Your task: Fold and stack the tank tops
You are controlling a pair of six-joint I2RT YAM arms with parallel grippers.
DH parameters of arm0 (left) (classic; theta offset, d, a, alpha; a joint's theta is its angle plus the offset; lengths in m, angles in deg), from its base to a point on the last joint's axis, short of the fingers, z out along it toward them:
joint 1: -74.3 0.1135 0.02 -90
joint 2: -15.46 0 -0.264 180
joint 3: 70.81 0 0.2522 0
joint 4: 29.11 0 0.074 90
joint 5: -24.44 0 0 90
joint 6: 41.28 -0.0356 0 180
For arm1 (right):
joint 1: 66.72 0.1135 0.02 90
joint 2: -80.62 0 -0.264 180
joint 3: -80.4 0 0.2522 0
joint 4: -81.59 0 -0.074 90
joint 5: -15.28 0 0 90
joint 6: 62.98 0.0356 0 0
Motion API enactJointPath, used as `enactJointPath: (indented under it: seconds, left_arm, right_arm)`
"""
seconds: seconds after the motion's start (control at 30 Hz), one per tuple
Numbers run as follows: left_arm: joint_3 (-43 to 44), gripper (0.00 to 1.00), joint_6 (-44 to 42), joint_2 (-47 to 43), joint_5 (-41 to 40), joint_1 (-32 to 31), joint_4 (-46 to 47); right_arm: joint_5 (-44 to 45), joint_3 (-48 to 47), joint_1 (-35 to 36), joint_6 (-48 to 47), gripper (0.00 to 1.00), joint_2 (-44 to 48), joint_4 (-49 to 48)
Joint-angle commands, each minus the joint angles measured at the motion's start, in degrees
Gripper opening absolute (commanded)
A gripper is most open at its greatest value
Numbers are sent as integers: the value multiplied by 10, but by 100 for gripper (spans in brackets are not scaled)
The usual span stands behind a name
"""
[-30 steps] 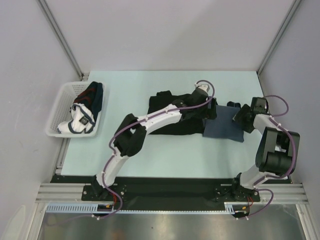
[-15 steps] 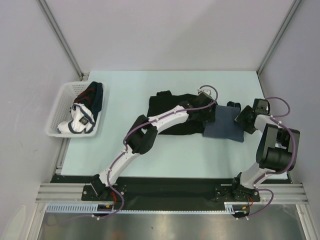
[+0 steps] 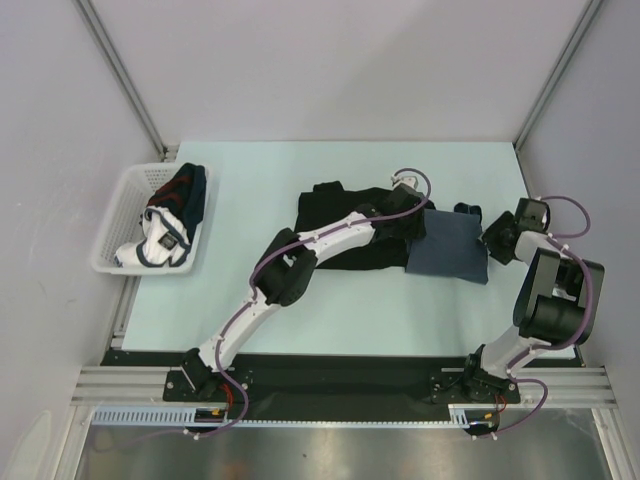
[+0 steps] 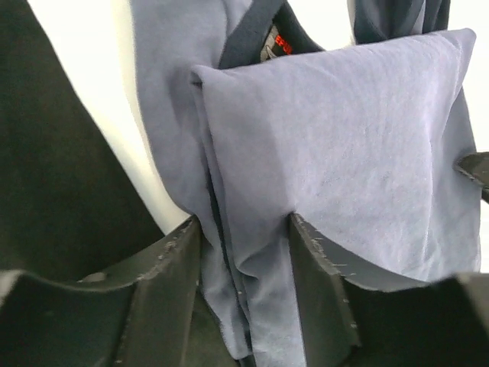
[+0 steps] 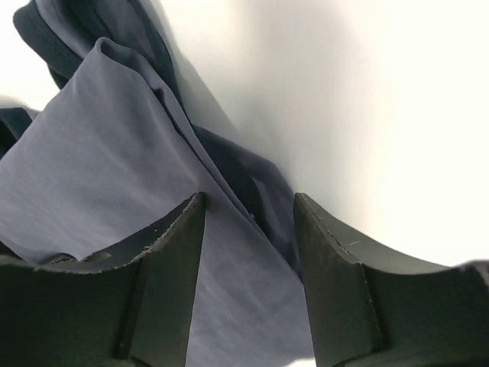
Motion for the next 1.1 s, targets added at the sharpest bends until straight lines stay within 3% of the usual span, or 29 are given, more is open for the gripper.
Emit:
enactJointPath:
  seconds: [0.0,0.27,0.4,0.43,0.5,0.57,0.63,0.87,1.07]
  left_arm:
    - [-37,54,12,-19,13,17,16]
    - [-17,42,6,-12,43,21,20]
    - [3,45,19,16,54,20,16]
    - [6,43,20,20,55,19,15]
    - [19,29,23,33,60,14,14]
    - [35,18,27,42,62,14,6]
    - [36,0,29,46,65,13,6]
    - [28,0,15,-5,71,13,13]
    - [-14,0,-5,-100,38,-2,0]
  right_arm:
    - [-42,-7,-4,8,54,-27,-33]
    - [-72,-18,-3,17,48,-97,-55]
    - [-4,-36,23,0,44,-106,-25]
    - [7,-44,35,-4,37,-107,-18]
    - [36,-51,46,-11,33,-107,-5]
    - [36,-58,52,-14,19,-110,2]
    - [25,-60,52,-13,0,-106,6]
    - [-6,-93,68,-18,0,-10,54]
    - [-32,-109,73,-21,0,60,96]
